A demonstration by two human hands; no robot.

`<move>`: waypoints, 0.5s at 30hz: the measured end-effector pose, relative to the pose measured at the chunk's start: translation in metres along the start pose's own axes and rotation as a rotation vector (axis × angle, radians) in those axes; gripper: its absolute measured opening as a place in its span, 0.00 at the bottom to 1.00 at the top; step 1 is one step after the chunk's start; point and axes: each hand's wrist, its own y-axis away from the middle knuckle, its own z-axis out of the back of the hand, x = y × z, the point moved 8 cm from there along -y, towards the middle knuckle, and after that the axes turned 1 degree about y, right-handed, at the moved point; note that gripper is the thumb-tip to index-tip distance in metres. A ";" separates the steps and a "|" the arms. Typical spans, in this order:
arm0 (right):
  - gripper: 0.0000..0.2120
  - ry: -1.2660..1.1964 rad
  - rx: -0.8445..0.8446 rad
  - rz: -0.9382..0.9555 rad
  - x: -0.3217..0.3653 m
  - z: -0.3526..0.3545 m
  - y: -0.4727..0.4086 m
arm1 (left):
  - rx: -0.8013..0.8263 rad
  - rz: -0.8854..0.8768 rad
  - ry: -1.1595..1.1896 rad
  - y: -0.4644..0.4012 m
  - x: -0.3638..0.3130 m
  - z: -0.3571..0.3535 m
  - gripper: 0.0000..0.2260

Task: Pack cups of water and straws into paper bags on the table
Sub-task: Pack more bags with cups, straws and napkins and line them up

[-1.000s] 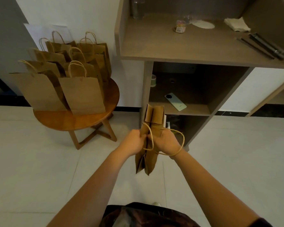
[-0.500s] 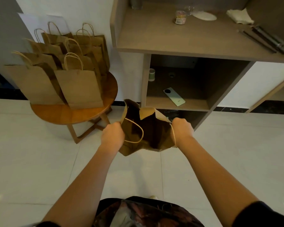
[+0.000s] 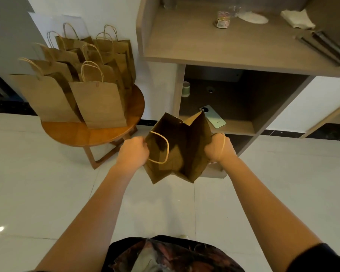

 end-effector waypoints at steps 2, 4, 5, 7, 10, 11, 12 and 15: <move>0.04 -0.149 0.080 -0.061 -0.002 -0.004 -0.001 | 0.006 0.041 0.047 -0.002 0.006 0.004 0.08; 0.06 -0.302 0.151 -0.116 0.001 -0.011 0.000 | 0.019 0.083 0.081 -0.003 0.014 0.005 0.07; 0.05 -0.303 0.176 -0.119 0.005 -0.016 -0.002 | 0.025 0.109 0.104 -0.003 0.019 0.005 0.08; 0.04 -0.262 0.206 -0.117 0.013 -0.028 -0.007 | 0.021 0.170 0.178 -0.005 0.033 0.007 0.08; 0.04 -0.354 0.248 -0.144 0.026 -0.056 -0.016 | -0.067 0.263 0.350 -0.008 0.063 0.015 0.08; 0.04 -0.404 0.267 -0.155 0.032 -0.066 -0.019 | -0.109 0.291 0.396 -0.009 0.074 0.019 0.09; 0.04 -0.445 0.284 -0.164 0.041 -0.075 -0.021 | -0.156 0.315 0.432 -0.010 0.085 0.024 0.11; 0.04 -0.533 0.320 -0.170 0.076 -0.100 -0.028 | -0.278 0.355 0.559 -0.016 0.116 0.042 0.16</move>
